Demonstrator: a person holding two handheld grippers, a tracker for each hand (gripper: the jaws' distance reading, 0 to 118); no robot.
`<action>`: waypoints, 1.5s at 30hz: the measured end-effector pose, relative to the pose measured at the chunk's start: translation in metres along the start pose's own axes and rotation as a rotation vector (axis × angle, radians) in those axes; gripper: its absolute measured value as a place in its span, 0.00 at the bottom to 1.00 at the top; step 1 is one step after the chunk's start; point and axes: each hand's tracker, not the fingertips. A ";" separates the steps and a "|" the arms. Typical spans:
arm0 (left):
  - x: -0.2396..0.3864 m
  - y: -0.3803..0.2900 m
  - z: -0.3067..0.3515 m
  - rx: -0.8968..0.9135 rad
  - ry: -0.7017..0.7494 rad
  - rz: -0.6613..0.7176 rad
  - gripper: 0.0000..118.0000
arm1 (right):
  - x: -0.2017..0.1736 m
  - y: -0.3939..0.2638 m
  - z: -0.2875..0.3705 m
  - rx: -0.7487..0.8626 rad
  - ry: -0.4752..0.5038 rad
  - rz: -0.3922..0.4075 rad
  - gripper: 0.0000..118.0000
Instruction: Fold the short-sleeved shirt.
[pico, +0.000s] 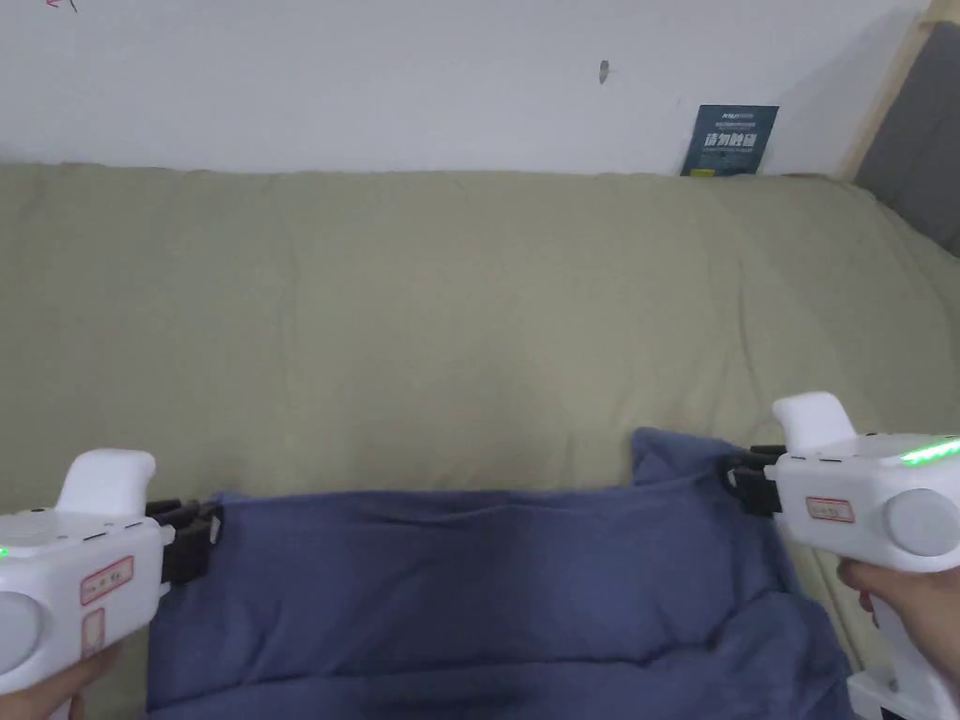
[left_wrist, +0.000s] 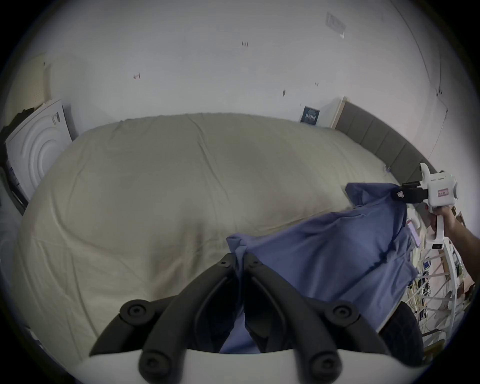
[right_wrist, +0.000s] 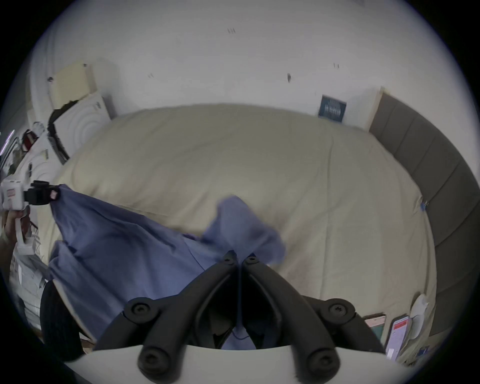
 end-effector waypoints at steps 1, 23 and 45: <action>0.001 -0.004 0.017 0.027 0.006 -0.002 0.04 | -0.003 -0.004 0.022 0.031 0.011 0.012 0.01; 0.003 -0.163 0.118 -0.050 -0.050 0.236 1.00 | -0.052 -0.196 0.142 0.038 0.004 -0.251 0.99; -0.105 -0.173 0.124 -0.017 -0.393 0.649 1.00 | -0.172 -0.150 0.224 0.352 -0.013 -0.183 0.00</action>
